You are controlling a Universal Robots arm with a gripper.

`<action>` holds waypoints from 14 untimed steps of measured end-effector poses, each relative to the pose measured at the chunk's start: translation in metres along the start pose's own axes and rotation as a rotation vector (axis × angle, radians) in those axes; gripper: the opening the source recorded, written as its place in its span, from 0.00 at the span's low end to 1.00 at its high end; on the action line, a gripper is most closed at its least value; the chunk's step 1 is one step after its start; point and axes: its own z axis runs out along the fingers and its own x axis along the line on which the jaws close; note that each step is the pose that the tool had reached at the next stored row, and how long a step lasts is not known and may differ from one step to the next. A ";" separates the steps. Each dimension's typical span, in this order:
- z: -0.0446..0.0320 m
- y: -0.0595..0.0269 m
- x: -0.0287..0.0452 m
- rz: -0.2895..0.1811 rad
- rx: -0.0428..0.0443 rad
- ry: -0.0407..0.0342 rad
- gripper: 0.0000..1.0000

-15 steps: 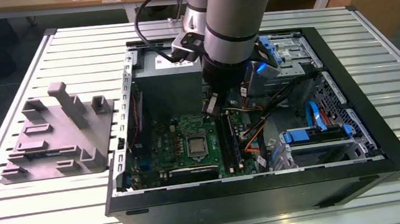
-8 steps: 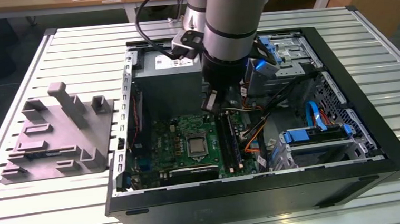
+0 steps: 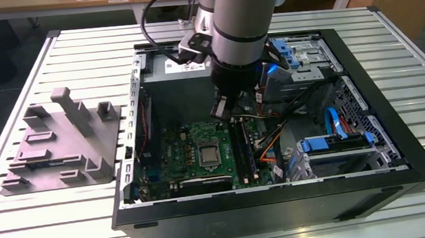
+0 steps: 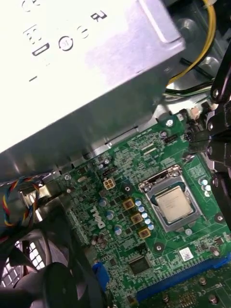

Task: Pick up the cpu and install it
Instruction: 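Install the first cpu locking lever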

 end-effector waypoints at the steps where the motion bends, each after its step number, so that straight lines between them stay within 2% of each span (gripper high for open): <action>1: 0.0000 0.0005 0.0003 -0.003 0.0000 0.0005 0.11; 10: 0.0000 -0.0043 0.0126 -0.014 0.0052 -0.0007 0.11; 14: -0.0001 -0.0048 0.0137 -0.016 0.0052 -0.0012 0.11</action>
